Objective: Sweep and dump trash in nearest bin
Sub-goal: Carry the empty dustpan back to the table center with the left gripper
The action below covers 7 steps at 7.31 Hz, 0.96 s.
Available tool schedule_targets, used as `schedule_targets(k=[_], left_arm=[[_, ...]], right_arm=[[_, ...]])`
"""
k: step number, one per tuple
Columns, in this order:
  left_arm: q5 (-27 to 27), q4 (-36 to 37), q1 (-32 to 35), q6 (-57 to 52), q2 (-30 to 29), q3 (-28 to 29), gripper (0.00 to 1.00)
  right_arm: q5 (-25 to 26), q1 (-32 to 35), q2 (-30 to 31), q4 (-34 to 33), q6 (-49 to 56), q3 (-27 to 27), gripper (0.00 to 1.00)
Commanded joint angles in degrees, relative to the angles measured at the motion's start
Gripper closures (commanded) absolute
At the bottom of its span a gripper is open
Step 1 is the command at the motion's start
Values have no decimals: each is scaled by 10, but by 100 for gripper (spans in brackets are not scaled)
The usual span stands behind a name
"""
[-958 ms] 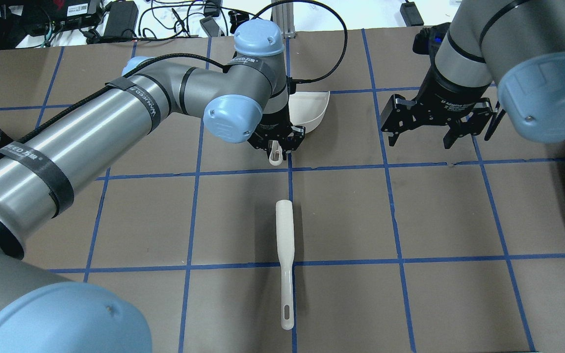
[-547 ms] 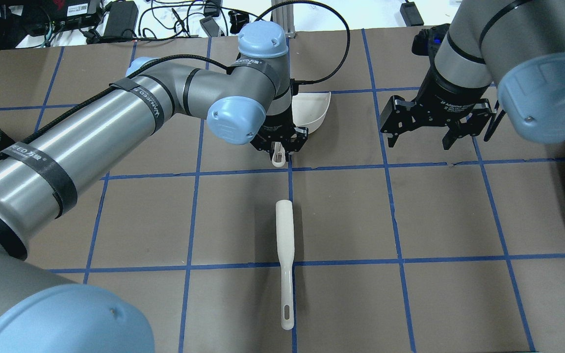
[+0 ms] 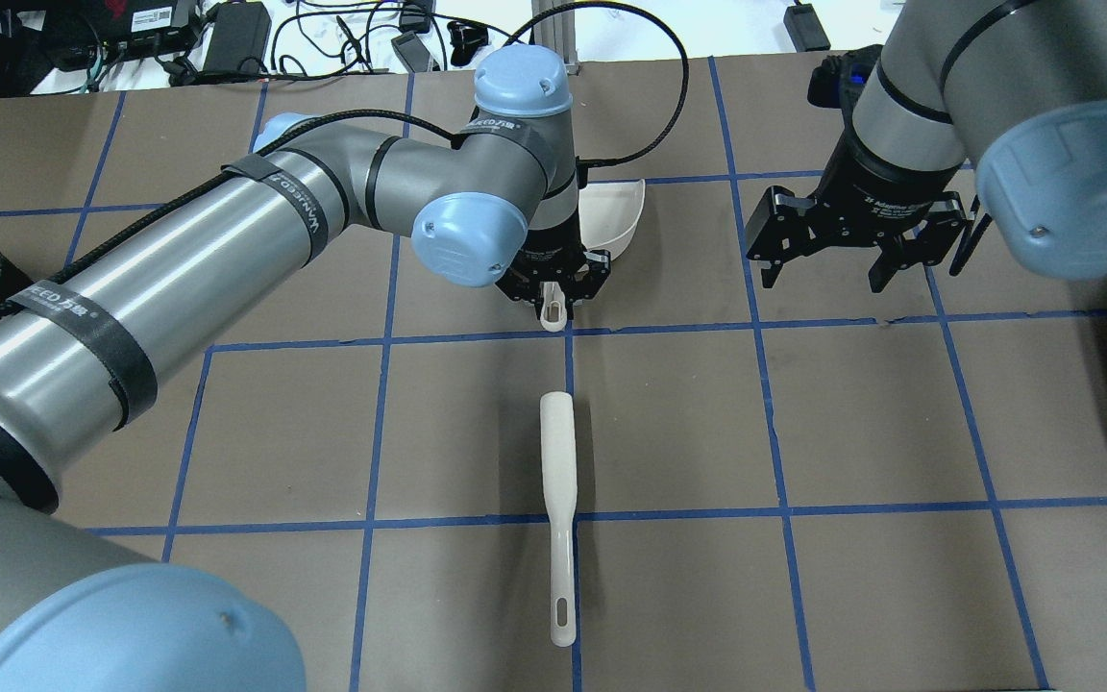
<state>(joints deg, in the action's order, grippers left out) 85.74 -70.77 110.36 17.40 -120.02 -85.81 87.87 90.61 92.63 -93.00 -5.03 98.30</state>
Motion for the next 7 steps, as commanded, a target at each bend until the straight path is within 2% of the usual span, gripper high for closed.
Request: schedule_targets(k=[1, 2, 3, 4, 7], left_arm=[[5, 0, 2, -3, 0, 0, 89], [4, 1, 2, -3, 0, -1, 25], [1, 1, 2, 1, 1, -1, 0], [2, 2, 2, -2, 6, 0, 0], [9, -6, -19, -13, 74, 0, 0]], right_arm=[[0, 0, 0, 0, -1, 0, 0], [0, 0, 0, 0, -1, -2, 0], [1, -1, 0, 0, 0, -4, 0], [5, 0, 0, 0, 0, -4, 0], [9, -1, 9, 4, 0, -2, 0]])
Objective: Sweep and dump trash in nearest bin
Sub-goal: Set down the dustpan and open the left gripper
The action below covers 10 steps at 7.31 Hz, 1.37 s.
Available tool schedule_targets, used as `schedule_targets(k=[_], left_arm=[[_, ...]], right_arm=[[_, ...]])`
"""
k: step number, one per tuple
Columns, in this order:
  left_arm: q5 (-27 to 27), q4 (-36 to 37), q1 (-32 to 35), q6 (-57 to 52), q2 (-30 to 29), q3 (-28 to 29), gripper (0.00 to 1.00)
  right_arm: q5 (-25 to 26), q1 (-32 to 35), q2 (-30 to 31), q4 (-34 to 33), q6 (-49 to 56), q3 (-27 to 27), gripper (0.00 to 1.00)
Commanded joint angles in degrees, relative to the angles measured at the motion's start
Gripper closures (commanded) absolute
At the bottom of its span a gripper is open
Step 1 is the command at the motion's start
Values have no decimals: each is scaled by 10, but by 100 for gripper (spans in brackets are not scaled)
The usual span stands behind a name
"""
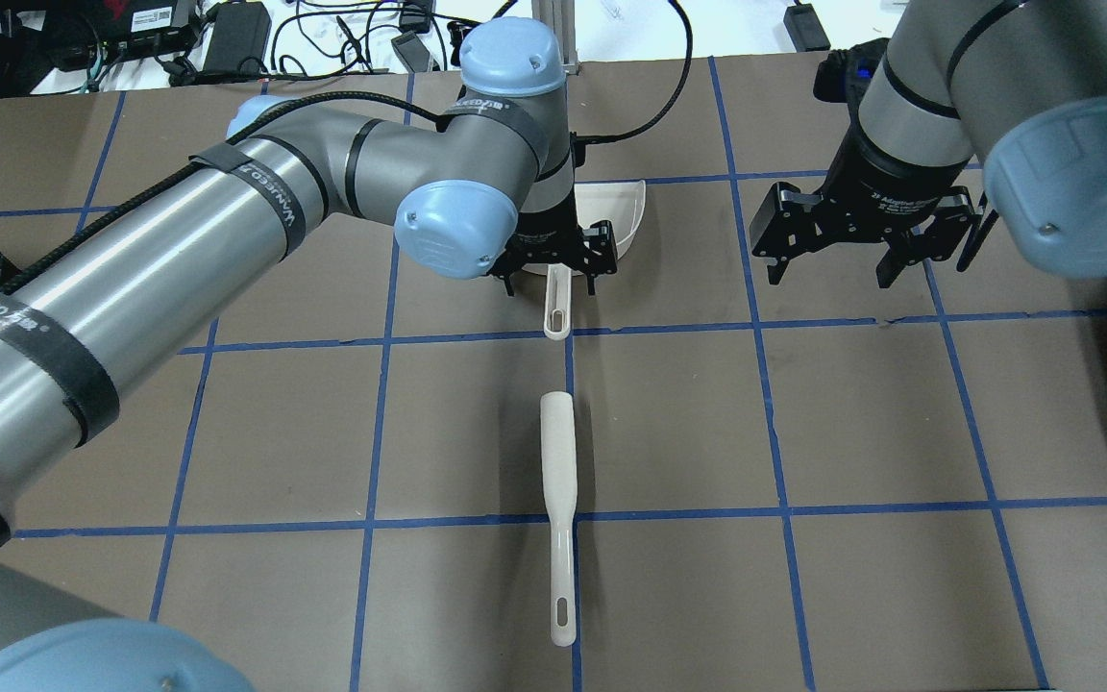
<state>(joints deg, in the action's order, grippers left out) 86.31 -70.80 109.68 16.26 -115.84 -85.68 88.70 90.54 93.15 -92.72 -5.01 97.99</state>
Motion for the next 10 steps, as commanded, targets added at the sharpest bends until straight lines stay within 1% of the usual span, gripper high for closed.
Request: schedule_targets(k=[1, 3, 4, 5, 6, 7, 8, 9, 10], left_arm=[[7, -39, -39, -3, 71, -3, 0], [10, -148, -86, -3, 146, -9, 0], [10, -205, -87, -4, 183, -9, 0], [10, -246, -87, -3, 218, -12, 0], [9, -298, -83, 8, 239, -32, 2], [8, -298, -83, 6, 261, -58, 4], [9, -298, -87, 4, 274, -59, 3], [12, -289, -103, -20, 284, -56, 3], [27, -273, -143, -84, 291, -50, 3]], right_arm=[[1, 0, 4, 2, -1, 5, 0], [1, 0, 4, 2, 0, 4, 0], [1, 0, 4, 2, 0, 4, 0], [1, 0, 4, 1, 0, 4, 0], [1, 0, 4, 1, 0, 3, 0], [1, 0, 4, 1, 0, 2, 0], [1, 0, 4, 1, 0, 2, 0], [2, 0, 4, 2, 0, 2, 0], [4, 0, 4, 2, 0, 2, 0]])
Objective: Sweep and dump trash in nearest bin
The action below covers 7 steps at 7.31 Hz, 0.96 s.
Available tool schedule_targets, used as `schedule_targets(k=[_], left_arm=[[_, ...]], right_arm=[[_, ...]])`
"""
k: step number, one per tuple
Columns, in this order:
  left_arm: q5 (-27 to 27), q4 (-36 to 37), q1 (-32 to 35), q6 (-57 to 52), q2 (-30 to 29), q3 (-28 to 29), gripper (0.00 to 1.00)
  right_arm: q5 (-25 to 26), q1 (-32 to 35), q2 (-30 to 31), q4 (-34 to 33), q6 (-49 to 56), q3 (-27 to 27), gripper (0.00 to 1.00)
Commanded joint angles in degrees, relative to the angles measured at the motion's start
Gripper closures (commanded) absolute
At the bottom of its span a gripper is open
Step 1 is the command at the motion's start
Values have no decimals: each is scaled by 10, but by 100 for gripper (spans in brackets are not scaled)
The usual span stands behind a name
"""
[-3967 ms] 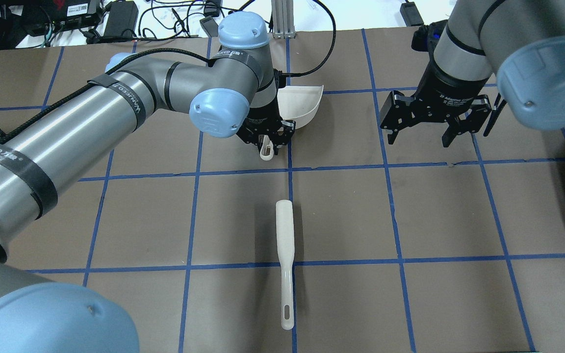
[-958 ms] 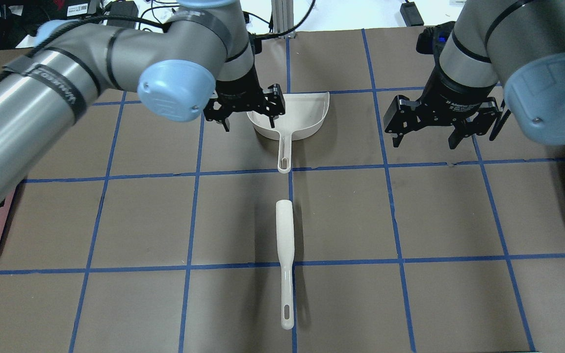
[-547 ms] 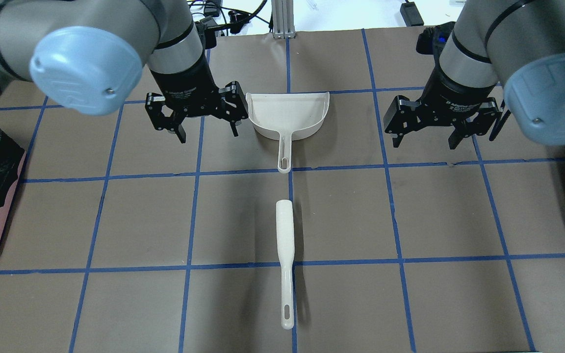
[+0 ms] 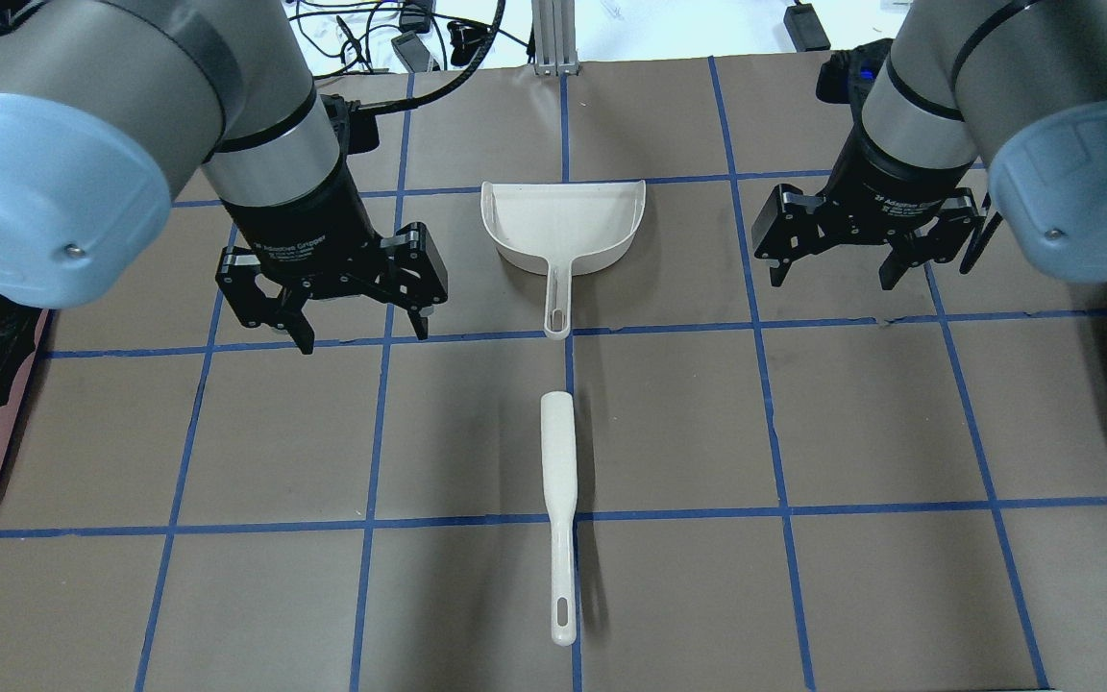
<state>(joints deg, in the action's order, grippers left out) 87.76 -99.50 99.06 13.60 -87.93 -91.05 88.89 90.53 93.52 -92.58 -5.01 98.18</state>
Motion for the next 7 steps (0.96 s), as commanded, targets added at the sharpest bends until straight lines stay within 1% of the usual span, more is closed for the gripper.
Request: schedule_targets(k=[1, 2, 3, 7], left_arm=[[12, 39, -68, -79, 15, 11, 2], [13, 79, -78, -80, 9, 13, 0], [14, 85, -77, -85, -3, 14, 0], [14, 94, -77, -96, -1, 12, 0]], right_arm=[[1, 0, 0, 0, 0, 0, 0], [1, 0, 0, 0, 0, 1, 0], [1, 0, 0, 0, 0, 1, 0], [1, 0, 0, 0, 0, 1, 0]])
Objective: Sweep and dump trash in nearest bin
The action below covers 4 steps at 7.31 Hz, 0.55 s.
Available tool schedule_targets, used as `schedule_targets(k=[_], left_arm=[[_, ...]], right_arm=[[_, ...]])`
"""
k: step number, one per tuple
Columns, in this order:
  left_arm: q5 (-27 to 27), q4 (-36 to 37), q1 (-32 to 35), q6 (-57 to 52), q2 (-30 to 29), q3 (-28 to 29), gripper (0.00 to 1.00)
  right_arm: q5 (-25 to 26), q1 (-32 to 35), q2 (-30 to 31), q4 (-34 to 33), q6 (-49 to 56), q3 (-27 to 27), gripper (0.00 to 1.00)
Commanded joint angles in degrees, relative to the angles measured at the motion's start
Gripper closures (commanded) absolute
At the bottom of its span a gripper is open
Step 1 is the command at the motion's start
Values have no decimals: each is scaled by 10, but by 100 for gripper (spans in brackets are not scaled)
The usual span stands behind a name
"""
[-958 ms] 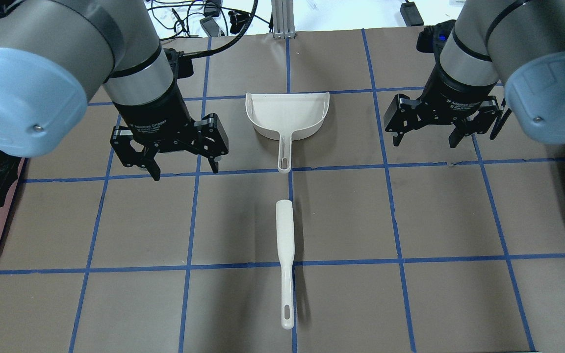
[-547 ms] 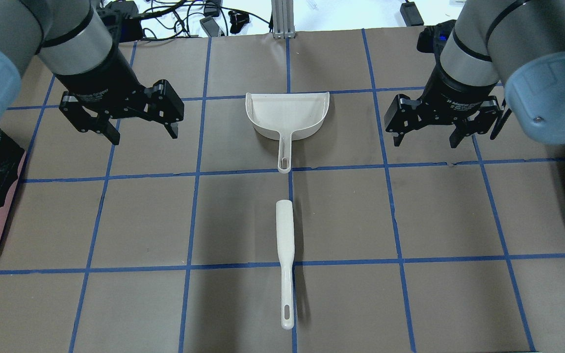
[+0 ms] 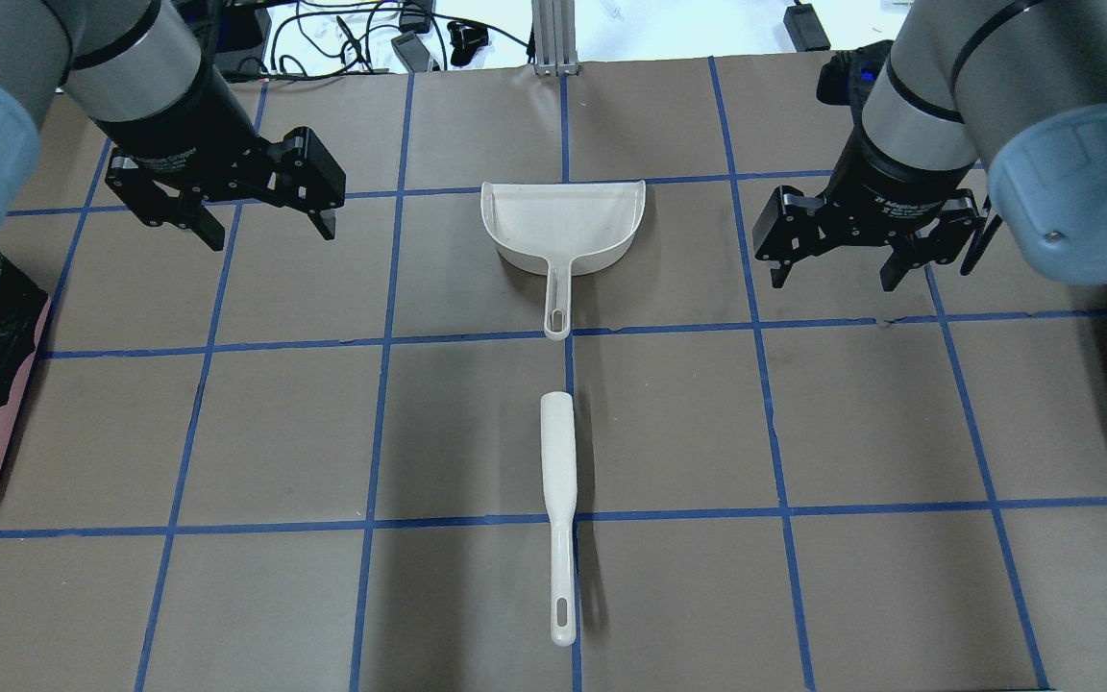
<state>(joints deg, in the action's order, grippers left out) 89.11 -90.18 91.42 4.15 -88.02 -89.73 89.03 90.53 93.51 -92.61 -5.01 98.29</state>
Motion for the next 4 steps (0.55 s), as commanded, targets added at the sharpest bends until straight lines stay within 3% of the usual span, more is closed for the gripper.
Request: schedule_targets(k=[1, 4], left_arm=[[0, 1, 0, -1, -2, -2, 0], [0, 1, 0, -1, -1, 1, 0]], right_arm=[[0, 0, 0, 0, -1, 0, 0], [0, 0, 0, 0, -1, -1, 0]])
